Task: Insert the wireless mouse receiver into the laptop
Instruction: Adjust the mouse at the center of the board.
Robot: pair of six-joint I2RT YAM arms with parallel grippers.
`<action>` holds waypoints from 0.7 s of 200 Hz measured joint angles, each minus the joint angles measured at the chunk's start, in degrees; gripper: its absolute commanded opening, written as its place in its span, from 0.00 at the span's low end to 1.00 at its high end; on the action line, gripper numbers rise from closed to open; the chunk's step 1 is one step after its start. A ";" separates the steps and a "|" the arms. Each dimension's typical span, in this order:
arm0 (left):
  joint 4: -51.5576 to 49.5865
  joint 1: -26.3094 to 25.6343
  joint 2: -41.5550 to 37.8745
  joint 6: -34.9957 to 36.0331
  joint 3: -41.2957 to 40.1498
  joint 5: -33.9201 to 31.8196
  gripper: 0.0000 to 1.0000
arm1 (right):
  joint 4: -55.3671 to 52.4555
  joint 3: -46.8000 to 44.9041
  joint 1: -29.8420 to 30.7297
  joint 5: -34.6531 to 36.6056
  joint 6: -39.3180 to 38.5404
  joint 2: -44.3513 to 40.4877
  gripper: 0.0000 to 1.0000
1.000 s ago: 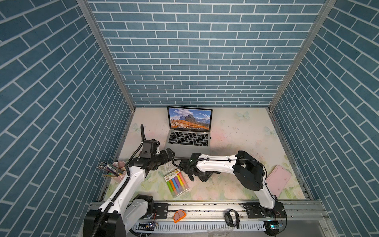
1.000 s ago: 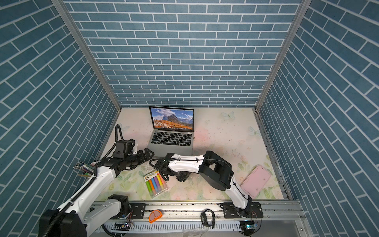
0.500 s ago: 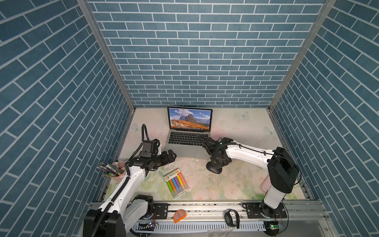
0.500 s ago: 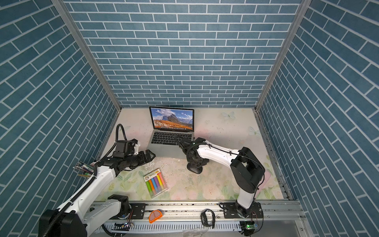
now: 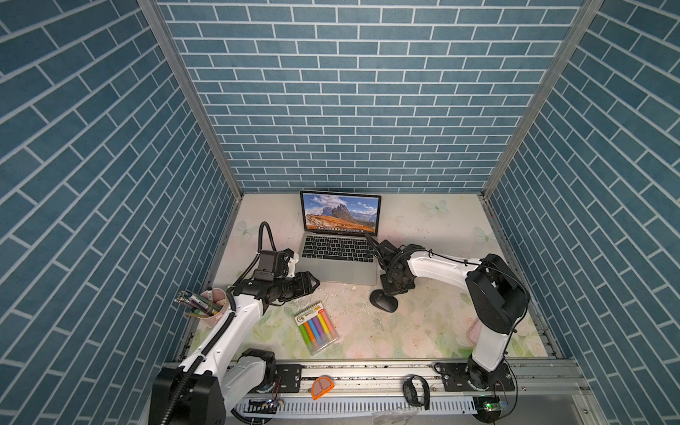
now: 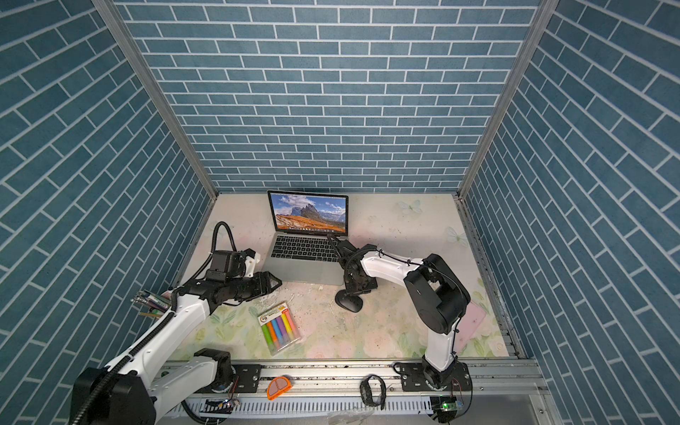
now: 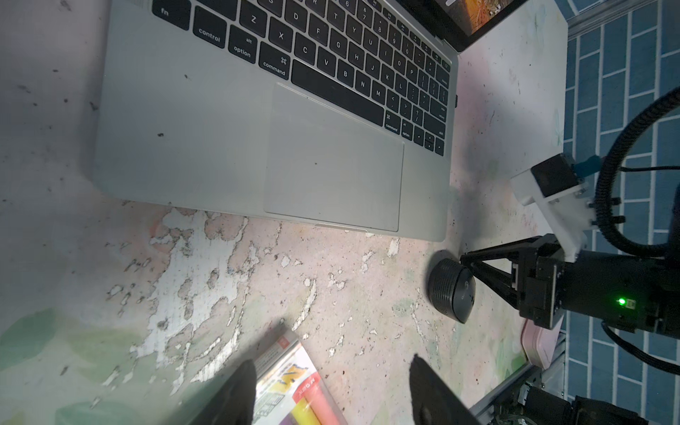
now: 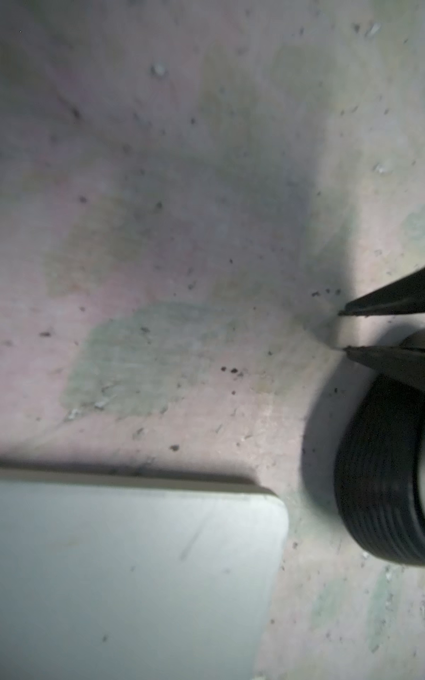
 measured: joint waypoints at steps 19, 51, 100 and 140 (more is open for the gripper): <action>0.15 0.00 -0.02 0.00 0.00 0.07 0.66 | 2.21 -1.92 -0.17 -1.20 0.20 -1.38 0.18; 0.74 -0.04 0.35 0.00 0.00 0.22 0.66 | 6.03 -6.91 -0.04 -4.57 1.73 -5.20 0.18; 0.92 -0.04 0.83 0.00 0.02 0.24 0.66 | 7.85 -10.05 3.87 -9.20 6.32 -7.67 0.17; -0.17 -0.07 0.96 0.83 1.46 0.00 0.73 | 6.10 -9.03 6.60 -9.03 7.26 -7.91 0.17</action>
